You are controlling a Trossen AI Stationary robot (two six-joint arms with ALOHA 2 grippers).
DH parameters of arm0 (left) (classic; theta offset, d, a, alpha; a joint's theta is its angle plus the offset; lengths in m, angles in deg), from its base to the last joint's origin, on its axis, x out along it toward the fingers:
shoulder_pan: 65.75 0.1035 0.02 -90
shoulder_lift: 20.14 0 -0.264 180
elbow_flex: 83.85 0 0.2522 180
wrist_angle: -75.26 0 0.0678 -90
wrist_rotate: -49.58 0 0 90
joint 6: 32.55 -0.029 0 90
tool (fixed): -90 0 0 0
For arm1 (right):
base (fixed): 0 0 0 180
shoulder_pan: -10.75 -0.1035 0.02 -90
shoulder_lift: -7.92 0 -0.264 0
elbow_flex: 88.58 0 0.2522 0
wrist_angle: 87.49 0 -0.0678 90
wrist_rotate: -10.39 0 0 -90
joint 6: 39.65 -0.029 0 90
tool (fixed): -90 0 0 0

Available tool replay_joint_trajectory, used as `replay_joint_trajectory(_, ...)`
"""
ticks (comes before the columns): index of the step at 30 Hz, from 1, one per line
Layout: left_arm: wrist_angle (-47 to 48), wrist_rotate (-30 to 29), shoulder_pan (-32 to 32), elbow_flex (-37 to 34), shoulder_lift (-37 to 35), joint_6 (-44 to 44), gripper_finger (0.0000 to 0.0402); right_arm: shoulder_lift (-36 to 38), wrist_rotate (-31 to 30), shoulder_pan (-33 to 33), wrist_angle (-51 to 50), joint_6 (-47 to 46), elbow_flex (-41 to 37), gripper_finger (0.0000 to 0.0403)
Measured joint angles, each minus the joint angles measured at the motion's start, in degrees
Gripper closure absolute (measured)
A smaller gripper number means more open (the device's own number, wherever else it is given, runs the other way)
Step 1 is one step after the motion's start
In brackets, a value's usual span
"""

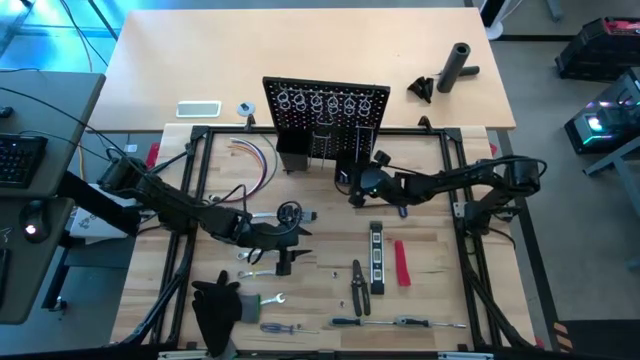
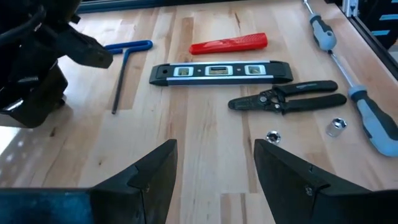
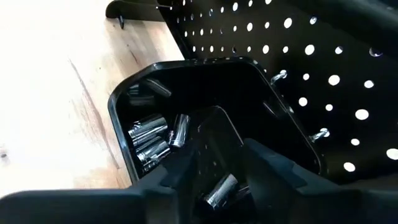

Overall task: Hang tools onto peg board
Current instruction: Put the socket into the small black bin on the black pegboard

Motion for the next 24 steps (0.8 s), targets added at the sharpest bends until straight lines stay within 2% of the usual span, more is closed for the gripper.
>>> replay_joint_trajectory(6,0.4,0.0,0.0,0.0,0.0,0.6,0.0195,1.6,0.3,-3.1,-0.9,0.0,0.0,0.0246)
replay_joint_trajectory(14,3.1,0.1,-0.7,0.0,0.0,1.5,0.0195,7.3,1.2,-14.3,-8.4,-5.0,0.0,0.0247)
replay_joint_trajectory(16,3.8,0.1,-0.9,0.0,0.0,1.6,0.0195,7.9,5.2,-17.4,-8.8,-6.8,0.0,0.0247)
replay_joint_trajectory(20,4.7,0.1,-1.3,0.0,0.0,1.7,0.0195,6.1,23.4,-22.3,-5.0,-10.4,0.0,0.0247)
replay_joint_trajectory(21,4.8,0.1,-1.3,0.0,0.0,1.7,0.0195,5.1,26.4,-23.5,-4.5,-11.2,0.0,0.0247)
replay_joint_trajectory(24,4.8,0.1,-1.3,0.0,0.0,1.6,0.0195,1.4,29.3,-27.1,-2.7,-11.1,0.0,0.0247)
